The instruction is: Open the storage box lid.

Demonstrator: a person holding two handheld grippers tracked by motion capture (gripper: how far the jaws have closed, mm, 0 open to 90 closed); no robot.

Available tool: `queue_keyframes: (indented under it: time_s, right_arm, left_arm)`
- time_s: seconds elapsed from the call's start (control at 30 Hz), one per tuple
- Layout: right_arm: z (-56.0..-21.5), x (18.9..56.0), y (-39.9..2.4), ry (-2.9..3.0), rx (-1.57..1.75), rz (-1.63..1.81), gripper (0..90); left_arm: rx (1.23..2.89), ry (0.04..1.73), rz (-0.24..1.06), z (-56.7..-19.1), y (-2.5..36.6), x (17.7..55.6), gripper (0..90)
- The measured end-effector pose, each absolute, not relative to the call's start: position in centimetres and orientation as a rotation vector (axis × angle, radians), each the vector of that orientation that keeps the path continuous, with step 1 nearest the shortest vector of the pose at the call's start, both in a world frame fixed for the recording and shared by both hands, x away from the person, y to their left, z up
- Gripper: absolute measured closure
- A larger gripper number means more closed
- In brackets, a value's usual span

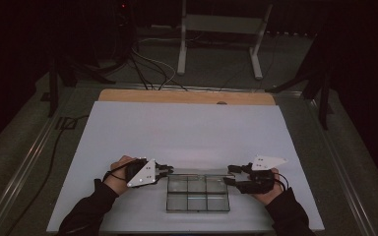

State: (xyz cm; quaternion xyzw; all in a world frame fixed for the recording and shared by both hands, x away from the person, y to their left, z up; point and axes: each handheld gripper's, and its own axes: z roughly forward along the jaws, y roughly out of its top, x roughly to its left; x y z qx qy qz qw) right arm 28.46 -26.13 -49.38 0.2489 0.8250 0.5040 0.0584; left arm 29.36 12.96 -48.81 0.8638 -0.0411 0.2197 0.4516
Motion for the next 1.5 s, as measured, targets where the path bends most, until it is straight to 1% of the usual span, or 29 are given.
queue_keyframes:
  time_s: [0.33,0.47,0.67,0.83,1.2,1.5]
  right_arm:
    - [-49.4,29.1,-25.8,2.464,0.759,1.560,59.8]
    - [-49.5,29.2,-26.0,2.458,0.771,1.572,62.7]
    - [-49.4,29.3,-26.1,2.451,0.779,1.582,65.6]
    - [-49.4,29.5,-26.2,2.443,0.812,1.597,67.6]
    - [-49.4,29.6,-26.0,2.424,0.854,1.604,69.2]
    - [-49.3,29.9,-25.8,2.404,0.904,1.600,72.2]
  left_arm:
    - [2.135,-0.092,0.534,-48.8,13.0,29.5,84.1]
    - [2.133,-0.073,0.521,-48.7,13.0,29.6,84.3]
    - [2.126,-0.043,0.499,-48.7,13.0,29.8,85.4]
    - [2.118,0.021,0.460,-48.6,13.0,30.1,85.7]
    - [2.107,0.102,0.417,-48.6,12.9,30.5,86.1]
    - [2.101,0.182,0.390,-48.6,12.6,30.9,85.8]
